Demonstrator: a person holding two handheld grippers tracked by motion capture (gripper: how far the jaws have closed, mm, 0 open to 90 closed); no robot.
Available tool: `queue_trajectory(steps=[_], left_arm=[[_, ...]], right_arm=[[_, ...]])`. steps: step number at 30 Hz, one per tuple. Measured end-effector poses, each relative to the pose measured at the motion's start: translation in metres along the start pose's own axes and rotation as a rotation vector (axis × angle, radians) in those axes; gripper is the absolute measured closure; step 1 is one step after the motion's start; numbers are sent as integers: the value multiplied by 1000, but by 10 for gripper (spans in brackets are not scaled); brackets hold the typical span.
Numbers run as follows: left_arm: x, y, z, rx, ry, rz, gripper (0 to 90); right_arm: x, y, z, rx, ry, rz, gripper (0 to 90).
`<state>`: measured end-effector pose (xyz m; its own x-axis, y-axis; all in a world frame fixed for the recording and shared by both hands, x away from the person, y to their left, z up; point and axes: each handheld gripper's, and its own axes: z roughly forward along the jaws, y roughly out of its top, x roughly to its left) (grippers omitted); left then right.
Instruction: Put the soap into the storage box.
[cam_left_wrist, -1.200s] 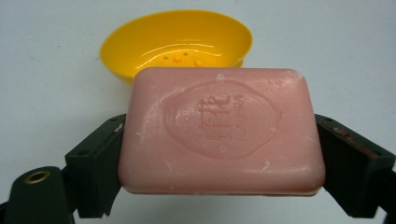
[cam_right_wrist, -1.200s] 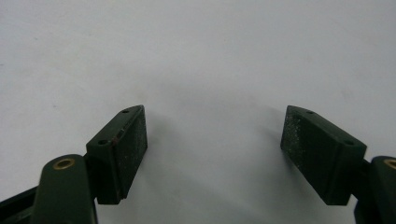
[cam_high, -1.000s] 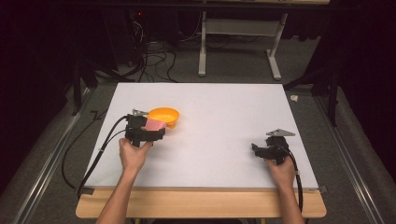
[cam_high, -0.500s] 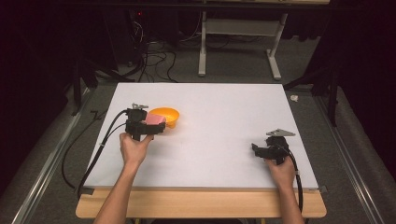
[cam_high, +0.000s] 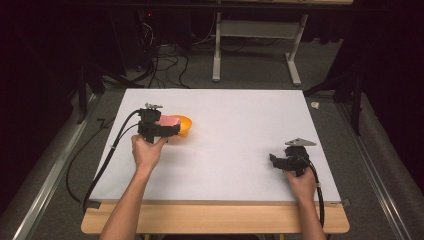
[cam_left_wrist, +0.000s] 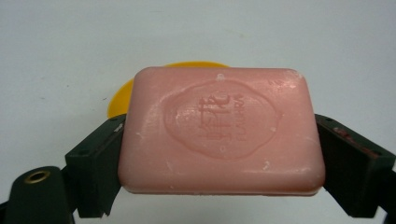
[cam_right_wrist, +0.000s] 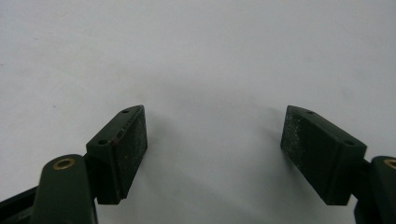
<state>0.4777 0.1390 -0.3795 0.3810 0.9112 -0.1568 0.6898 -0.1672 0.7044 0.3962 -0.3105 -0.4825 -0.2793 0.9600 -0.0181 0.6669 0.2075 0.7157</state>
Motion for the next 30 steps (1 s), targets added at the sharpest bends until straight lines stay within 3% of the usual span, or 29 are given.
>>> queue_trajectory(steps=[4,14,30], left_arm=[[-1,7,4,5,-8,-5,134],[-2,21,24,42,26,-14,134],[5,23,51,94,82,-44,134]], right_arm=[[0,0,0,0,0,0,233],[0,0,0,-1,0,2,233],[0,0,0,-1,1,2,232]])
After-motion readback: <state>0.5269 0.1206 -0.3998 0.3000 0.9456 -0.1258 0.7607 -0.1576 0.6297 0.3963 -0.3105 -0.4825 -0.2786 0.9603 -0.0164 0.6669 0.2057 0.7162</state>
